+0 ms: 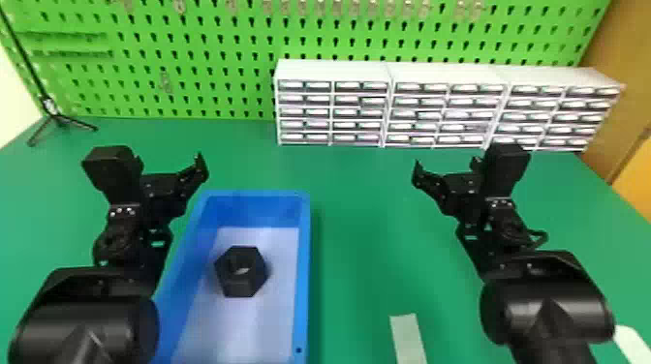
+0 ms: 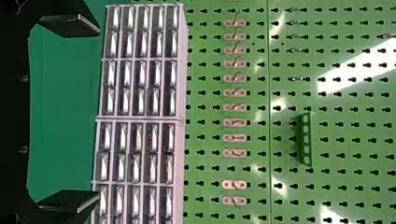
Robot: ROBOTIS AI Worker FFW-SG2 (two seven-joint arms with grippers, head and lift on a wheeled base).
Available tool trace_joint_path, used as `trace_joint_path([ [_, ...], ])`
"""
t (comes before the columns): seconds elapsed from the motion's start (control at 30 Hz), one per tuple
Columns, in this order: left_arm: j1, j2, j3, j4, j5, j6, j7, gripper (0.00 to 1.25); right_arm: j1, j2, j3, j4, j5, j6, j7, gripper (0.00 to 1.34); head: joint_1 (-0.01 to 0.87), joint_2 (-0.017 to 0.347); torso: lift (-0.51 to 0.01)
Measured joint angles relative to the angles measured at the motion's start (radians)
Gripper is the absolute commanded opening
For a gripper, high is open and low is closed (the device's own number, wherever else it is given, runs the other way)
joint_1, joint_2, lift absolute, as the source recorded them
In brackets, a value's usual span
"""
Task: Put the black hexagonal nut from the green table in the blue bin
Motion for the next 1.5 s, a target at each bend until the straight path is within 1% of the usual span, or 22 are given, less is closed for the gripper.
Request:
trace_joint_path([
  [0.83, 0.0, 0.0, -0.004, 0.0, 0.001, 0.0, 0.0, 1.09, -0.002, 0.001, 0.003, 0.0, -0.006, 0.009, 0.0, 1.26, 0.686, 0.028, -0.096],
  [1.5, 0.0, 0.0, 0.001, 0.001, -0.006, 0.0, 0.0, 1.09, -0.003, -0.005, 0.009, 0.003, -0.006, 0.009, 0.001, 1.26, 0.686, 0.028, -0.096],
])
